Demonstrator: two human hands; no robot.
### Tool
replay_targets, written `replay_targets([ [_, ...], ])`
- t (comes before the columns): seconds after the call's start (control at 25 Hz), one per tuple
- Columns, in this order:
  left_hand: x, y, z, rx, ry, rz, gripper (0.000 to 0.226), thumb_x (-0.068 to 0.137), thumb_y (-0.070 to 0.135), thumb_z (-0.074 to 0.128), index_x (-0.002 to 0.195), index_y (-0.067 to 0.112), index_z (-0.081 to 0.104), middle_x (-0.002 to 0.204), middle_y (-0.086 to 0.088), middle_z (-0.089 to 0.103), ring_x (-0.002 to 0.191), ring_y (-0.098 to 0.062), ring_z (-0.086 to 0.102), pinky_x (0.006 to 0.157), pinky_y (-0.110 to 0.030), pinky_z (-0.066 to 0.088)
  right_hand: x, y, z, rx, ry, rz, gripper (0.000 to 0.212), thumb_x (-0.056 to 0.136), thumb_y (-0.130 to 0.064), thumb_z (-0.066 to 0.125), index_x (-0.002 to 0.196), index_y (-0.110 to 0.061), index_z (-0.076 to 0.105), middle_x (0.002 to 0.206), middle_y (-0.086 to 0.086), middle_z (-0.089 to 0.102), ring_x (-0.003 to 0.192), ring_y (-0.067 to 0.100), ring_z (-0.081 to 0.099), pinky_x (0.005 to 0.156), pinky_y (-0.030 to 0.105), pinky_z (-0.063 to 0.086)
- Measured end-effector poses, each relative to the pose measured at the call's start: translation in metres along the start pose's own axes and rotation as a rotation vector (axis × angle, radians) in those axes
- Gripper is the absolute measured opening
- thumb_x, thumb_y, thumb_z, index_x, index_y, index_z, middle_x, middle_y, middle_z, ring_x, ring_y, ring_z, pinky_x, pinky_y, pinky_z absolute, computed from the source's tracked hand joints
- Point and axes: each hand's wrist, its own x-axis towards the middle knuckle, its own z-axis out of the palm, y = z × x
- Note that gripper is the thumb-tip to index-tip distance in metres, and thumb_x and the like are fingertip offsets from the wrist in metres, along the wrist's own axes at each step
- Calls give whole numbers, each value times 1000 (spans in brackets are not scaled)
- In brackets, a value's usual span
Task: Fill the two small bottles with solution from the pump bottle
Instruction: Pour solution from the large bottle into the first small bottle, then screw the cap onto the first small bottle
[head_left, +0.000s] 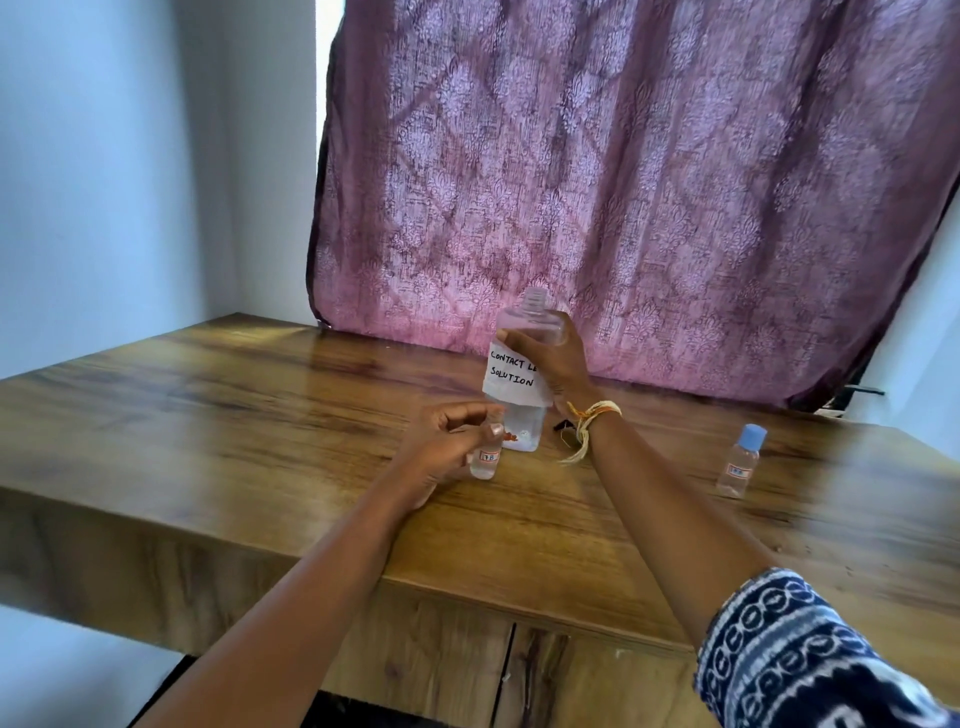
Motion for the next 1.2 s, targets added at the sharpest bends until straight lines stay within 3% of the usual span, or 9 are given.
replay_targets([
  [0.2, -2, -1, 1, -8, -7, -34, 23, 82, 5, 72, 102, 16, 74, 105, -14, 74, 93, -30, 66, 80, -41, 53, 4, -1, 7, 66, -24, 41, 28, 68, -24, 84, 82, -46, 72, 77, -11, 76, 72, 9, 73, 61, 26, 59],
  [0.4, -1, -3, 0, 20, -23, -29, 22, 81, 6, 73, 96, 22, 76, 102, -7, 76, 96, -27, 69, 85, -42, 56, -7, 6, -3, 145, -30, 173, 28, 78, -18, 78, 103, -20, 65, 105, 13, 72, 97, 32, 70, 84, 52, 57],
  [0.56, -3, -4, 2, 63, -17, -11, 23, 80, 9, 75, 87, 30, 78, 94, 1, 78, 89, -20, 70, 82, -41, 56, -23, 11, -33, 176, 109, 255, 42, 84, -26, 72, 116, 0, 61, 123, 19, 64, 113, 32, 63, 99, 46, 51],
  [0.68, -8, -4, 8, 71, -49, -6, 26, 78, 8, 76, 83, 34, 79, 90, 2, 77, 84, -17, 70, 75, -36, 59, -42, 9, -64, -88, 170, 245, 23, 82, -17, 74, 100, -5, 65, 102, 14, 69, 94, 29, 66, 87, 39, 55],
  [0.8, -12, -7, 17, 112, -68, 20, 24, 76, 10, 77, 87, 31, 77, 99, -11, 75, 85, -20, 70, 72, -35, 59, -70, 9, -95, -504, 86, 237, 17, 77, -18, 75, 91, -14, 65, 74, -3, 61, 70, 12, 58, 67, 28, 48],
  [0.88, -15, -8, 23, 121, -86, 21, 24, 77, 8, 76, 93, 26, 74, 104, -19, 72, 93, -28, 70, 78, -42, 58, -88, 11, -111, -636, 62, 253, 18, 77, -11, 70, 95, -11, 65, 70, -6, 57, 64, 6, 53, 61, 20, 42],
  [0.96, -16, -9, 27, 131, -101, 17, 25, 78, 8, 76, 97, 23, 72, 105, -18, 72, 96, -29, 70, 75, -39, 58, -103, 13, -121, -723, 68, 286, 23, 77, -8, 63, 100, -10, 65, 73, -6, 59, 64, 5, 53, 55, 15, 41],
  [1.08, -16, -10, 27, 132, -100, 27, 28, 77, 6, 76, 99, 23, 70, 102, -14, 73, 89, -23, 69, 60, -22, 54, -122, 15, -132, -786, 24, 352, 30, 78, -10, 60, 108, -11, 64, 90, -4, 63, 81, 12, 58, 72, 26, 45],
  [1.2, -15, -13, 25, 135, -111, 22, 32, 76, 1, 75, 99, 22, 69, 102, -12, 74, 95, -26, 71, 72, -31, 59, -134, 15, -140, -907, -94, 323, 32, 78, -13, 67, 110, -13, 66, 110, 3, 65, 102, 18, 59, 87, 31, 48],
])
